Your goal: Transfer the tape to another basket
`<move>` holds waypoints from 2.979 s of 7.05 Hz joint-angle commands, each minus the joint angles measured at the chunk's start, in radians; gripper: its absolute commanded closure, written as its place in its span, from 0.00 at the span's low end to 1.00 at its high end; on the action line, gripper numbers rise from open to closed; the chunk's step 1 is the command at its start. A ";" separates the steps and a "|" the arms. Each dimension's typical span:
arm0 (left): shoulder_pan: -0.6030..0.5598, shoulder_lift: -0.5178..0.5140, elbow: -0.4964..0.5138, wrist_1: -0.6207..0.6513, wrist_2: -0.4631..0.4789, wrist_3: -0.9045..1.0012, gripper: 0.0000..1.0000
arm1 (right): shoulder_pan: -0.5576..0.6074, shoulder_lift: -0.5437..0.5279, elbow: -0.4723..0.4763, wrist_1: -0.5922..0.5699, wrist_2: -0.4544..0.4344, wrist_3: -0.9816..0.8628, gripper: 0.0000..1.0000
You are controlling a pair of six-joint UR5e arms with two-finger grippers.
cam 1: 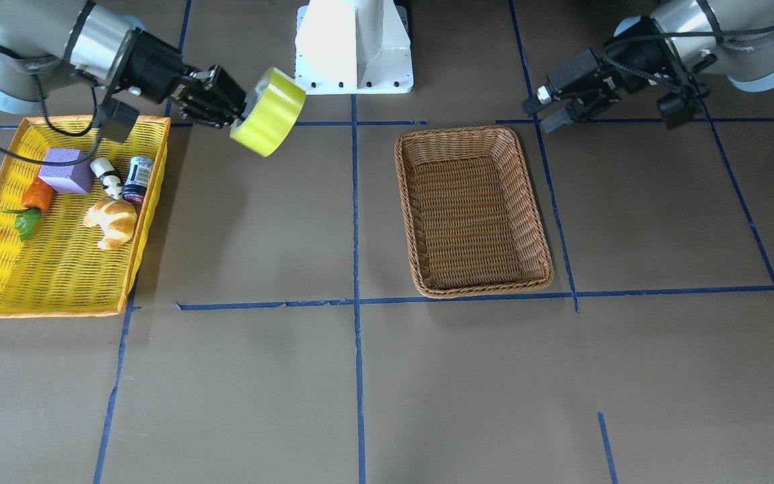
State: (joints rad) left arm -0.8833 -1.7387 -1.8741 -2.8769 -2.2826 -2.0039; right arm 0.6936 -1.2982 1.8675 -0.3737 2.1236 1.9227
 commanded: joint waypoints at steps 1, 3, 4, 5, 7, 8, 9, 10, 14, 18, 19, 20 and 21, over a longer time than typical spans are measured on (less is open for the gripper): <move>0.085 -0.012 0.010 -0.259 0.098 -0.221 0.00 | -0.104 0.046 0.001 0.088 -0.042 0.027 0.99; 0.211 -0.045 0.012 -0.451 0.330 -0.379 0.00 | -0.156 0.124 -0.002 0.088 -0.043 0.082 0.99; 0.271 -0.064 0.010 -0.494 0.409 -0.394 0.00 | -0.167 0.140 0.001 0.088 -0.042 0.084 0.99; 0.294 -0.091 0.010 -0.502 0.435 -0.406 0.00 | -0.169 0.146 0.005 0.088 -0.043 0.085 0.99; 0.328 -0.130 0.015 -0.518 0.482 -0.412 0.00 | -0.183 0.160 0.009 0.088 -0.043 0.087 0.99; 0.337 -0.149 0.018 -0.518 0.485 -0.412 0.00 | -0.213 0.169 0.006 0.088 -0.045 0.087 0.99; 0.365 -0.162 0.019 -0.518 0.489 -0.412 0.00 | -0.229 0.169 0.006 0.088 -0.047 0.085 0.99; 0.372 -0.163 0.019 -0.518 0.489 -0.412 0.00 | -0.241 0.169 0.006 0.088 -0.057 0.085 0.99; 0.398 -0.163 0.021 -0.519 0.503 -0.412 0.00 | -0.339 0.185 0.001 0.085 -0.180 0.079 0.98; 0.403 -0.157 0.019 -0.518 0.503 -0.412 0.64 | -0.351 0.186 0.001 0.088 -0.205 0.078 0.67; 0.403 -0.150 0.021 -0.519 0.502 -0.408 0.93 | -0.351 0.185 -0.001 0.088 -0.208 0.079 0.02; 0.403 -0.151 0.019 -0.519 0.502 -0.412 1.00 | -0.350 0.185 0.001 0.088 -0.206 0.078 0.00; 0.403 -0.151 0.016 -0.519 0.500 -0.414 1.00 | -0.350 0.185 0.002 0.088 -0.206 0.078 0.00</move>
State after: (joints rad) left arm -0.4803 -1.8907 -1.8554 -3.3961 -1.7810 -2.4154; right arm 0.3426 -1.1136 1.8682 -0.2855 1.9175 2.0007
